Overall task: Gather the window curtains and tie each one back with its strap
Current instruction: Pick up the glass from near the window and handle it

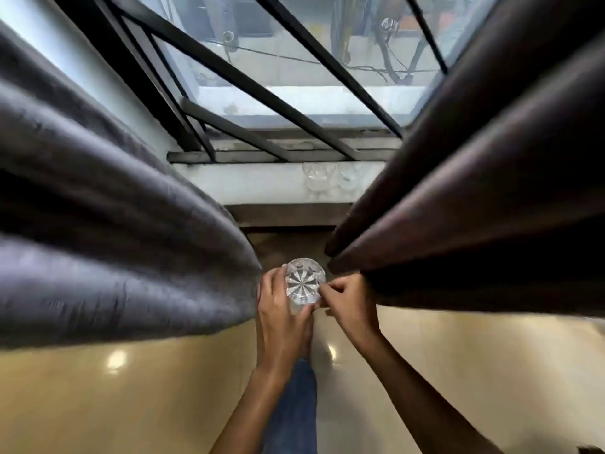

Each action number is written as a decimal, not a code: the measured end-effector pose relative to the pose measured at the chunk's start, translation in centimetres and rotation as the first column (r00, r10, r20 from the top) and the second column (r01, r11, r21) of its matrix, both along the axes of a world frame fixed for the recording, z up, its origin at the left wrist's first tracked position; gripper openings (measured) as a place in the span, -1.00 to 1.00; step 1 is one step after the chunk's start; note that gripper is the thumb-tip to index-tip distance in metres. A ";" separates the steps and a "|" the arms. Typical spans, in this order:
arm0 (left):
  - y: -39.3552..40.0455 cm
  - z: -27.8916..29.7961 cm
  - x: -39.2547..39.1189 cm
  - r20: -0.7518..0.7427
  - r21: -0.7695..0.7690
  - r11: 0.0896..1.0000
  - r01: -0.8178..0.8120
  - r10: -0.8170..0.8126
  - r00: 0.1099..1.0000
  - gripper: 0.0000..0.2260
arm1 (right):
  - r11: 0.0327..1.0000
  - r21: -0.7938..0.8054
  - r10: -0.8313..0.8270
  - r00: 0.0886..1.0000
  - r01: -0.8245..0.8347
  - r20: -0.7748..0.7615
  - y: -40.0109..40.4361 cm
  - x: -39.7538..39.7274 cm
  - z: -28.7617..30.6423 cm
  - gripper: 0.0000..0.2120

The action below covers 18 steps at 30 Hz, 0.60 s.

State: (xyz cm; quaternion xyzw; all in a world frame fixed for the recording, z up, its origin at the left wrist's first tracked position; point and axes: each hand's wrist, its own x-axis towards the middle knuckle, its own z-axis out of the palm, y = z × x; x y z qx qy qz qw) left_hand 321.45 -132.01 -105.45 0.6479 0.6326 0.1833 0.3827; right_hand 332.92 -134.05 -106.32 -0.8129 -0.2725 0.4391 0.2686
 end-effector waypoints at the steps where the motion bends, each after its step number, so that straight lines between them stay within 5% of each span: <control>1: -2.1 1.1 -0.3 0.008 0.007 1.000 -0.010 0.010 1.000 -0.38 | 1.000 0.022 -0.017 1.000 0.016 0.011 -2.5 -0.2 1.2 -0.78; 10: -22.1 13.3 1.2 0.122 0.230 0.899 0.372 -0.405 0.906 -0.45 | 0.943 0.213 -0.266 0.964 0.257 0.014 -26.6 1.9 12.7 -0.77; 18: -37.1 18.8 12.4 0.144 0.310 0.628 0.714 -0.773 0.618 -0.39 | 0.740 0.254 -0.661 0.744 0.623 0.100 -46.7 8.7 21.1 -0.68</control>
